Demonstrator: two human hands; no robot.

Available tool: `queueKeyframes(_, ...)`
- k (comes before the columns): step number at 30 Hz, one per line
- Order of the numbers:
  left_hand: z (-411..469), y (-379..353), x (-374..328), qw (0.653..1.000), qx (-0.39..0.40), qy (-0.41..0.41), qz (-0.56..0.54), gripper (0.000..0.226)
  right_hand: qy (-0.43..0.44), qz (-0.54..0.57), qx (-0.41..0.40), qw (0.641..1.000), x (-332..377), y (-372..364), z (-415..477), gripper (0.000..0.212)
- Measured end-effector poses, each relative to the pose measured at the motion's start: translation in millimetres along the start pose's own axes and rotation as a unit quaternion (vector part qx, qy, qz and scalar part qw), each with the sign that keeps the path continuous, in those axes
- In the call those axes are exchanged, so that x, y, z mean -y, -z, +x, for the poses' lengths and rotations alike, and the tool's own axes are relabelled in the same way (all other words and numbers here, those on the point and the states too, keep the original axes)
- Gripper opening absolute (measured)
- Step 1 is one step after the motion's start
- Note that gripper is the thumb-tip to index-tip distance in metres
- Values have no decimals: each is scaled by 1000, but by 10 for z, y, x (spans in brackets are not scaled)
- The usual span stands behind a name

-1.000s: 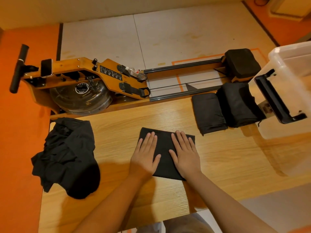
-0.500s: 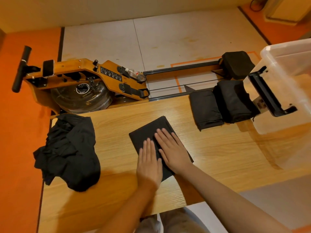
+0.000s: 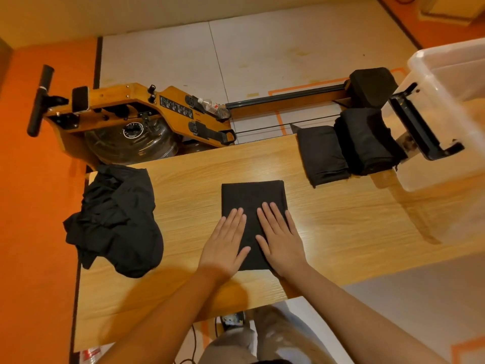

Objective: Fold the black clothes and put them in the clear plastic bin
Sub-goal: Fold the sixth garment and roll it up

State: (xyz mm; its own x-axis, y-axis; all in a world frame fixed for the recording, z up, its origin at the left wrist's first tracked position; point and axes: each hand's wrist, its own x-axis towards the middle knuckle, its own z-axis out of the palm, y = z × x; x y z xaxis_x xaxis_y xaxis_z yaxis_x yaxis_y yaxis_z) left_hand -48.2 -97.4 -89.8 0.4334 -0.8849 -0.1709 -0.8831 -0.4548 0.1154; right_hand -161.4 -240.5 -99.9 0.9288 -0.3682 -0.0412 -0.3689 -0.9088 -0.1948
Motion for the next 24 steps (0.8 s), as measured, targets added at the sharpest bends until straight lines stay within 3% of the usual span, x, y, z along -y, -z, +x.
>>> queueKeyframes(3, -103, 8, -72, 999, 3, -38, -3, 68, 89, 3, 22, 996, -23, 1, -191, 61)
queueKeyframes(6, -304, -63, -128, 997, 38, -62, -26, 70, 104, 31, 34, 994, -35, -28, -429, 66)
queueKeyframes(10, -568, -161, -196, 994, 47, -91, -43, 90, 150, 73, 38, 985, -77, -11, -709, 81)
queueKeyframes(14, -769, -255, -228, 992, 57, -108, -8, 108, 180, 29, 58, 982, -79, -78, -869, 97)
queueKeyframes(19, -988, -274, -337, 995, 53, -85, 8, 91, 152, 31, -8, 988, 20, -247, -1109, 80)
queueKeyframes(24, -1160, -218, -307, 993, 33, -117, -12, 105, 192, 89, 2, 977, 22, -177, -1287, 61)
